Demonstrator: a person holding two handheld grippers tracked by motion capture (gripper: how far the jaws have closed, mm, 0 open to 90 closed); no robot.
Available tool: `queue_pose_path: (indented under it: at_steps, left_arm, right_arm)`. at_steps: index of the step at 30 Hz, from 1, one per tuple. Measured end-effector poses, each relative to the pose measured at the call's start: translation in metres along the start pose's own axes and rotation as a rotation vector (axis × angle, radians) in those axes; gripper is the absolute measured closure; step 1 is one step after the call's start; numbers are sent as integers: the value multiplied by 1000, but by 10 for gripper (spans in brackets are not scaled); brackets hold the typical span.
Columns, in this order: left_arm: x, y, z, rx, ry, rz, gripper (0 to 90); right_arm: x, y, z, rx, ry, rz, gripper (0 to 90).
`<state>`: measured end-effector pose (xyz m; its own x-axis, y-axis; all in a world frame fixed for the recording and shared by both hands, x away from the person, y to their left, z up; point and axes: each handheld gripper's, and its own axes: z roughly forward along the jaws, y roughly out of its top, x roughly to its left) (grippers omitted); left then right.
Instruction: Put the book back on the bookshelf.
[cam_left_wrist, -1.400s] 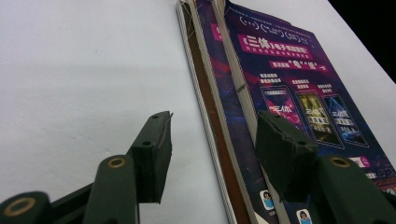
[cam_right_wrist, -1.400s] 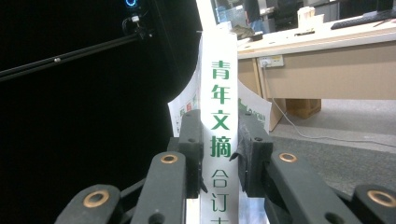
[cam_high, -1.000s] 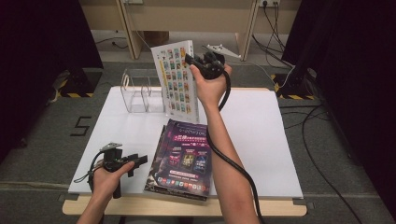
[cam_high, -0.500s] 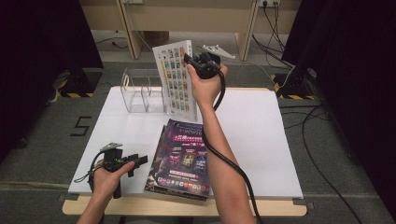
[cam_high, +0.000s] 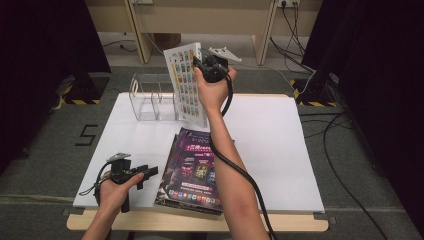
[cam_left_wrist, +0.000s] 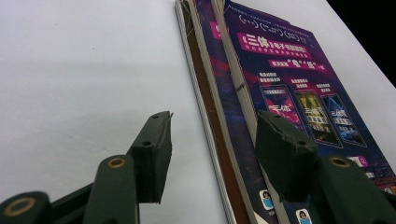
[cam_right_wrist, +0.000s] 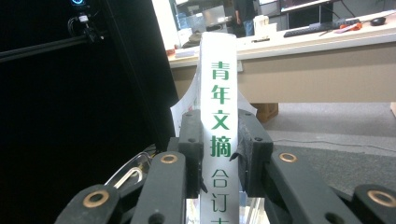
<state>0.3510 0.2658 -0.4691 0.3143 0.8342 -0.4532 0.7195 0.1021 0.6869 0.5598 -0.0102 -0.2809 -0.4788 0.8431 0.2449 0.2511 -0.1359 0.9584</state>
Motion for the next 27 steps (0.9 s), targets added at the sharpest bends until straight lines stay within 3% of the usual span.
queue_pose_path:
  at_steps: [7,13,16,27]
  left_arm:
    - [0,0,1,2,2,2,455]
    - [0,0,1,1,1,1,455]
    - [-1,0,1,5,-3,4,455]
    - [-1,0,2,5,-6,2,456]
  right_arm:
    - [-1,-1,5,-4,-7,0,746]
    - [-1,3,-3,-20,5,19,746]
    - [-6,5,-4,-28,-21,29,745]
    - [-3,4,1,-30,-27,23,746]
